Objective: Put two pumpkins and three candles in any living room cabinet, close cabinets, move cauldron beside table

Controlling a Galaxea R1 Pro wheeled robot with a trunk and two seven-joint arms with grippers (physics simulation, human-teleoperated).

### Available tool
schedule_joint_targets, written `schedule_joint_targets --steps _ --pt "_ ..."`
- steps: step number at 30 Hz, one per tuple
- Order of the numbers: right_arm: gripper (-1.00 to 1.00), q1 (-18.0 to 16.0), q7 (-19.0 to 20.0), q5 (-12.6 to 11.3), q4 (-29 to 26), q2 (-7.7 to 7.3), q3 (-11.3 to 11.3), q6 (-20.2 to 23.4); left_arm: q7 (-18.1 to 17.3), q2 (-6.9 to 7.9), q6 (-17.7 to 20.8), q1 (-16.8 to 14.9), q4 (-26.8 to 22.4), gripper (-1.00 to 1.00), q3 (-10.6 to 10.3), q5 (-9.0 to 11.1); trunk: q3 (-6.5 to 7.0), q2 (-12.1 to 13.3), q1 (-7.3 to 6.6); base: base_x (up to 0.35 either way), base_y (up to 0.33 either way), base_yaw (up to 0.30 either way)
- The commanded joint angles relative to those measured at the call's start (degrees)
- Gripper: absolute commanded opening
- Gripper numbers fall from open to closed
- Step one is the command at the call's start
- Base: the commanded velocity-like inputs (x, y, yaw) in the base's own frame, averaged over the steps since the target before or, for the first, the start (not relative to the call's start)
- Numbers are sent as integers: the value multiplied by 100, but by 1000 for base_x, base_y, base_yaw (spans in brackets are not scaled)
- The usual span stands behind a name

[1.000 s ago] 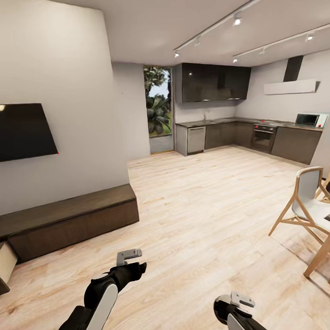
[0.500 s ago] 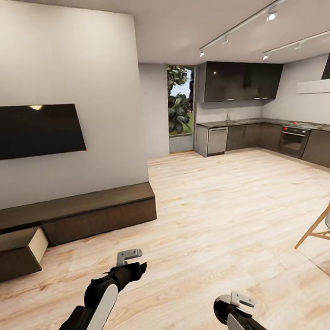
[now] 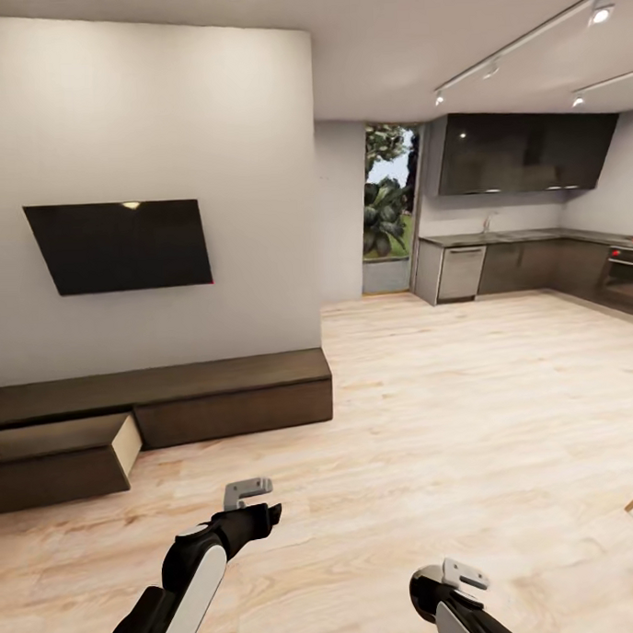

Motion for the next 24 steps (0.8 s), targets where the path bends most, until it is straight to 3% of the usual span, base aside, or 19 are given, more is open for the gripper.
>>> schedule_joint_targets --steps 1,24 --pt "-100 -2 -48 -27 -19 -5 51 34 59 6 8 -7 -5 100 -16 59 9 33 -21 0 0 287" --pt "-100 -2 -48 -27 -19 -5 51 34 59 3 8 -7 -4 100 -15 59 422 956 -526 0 0 288"
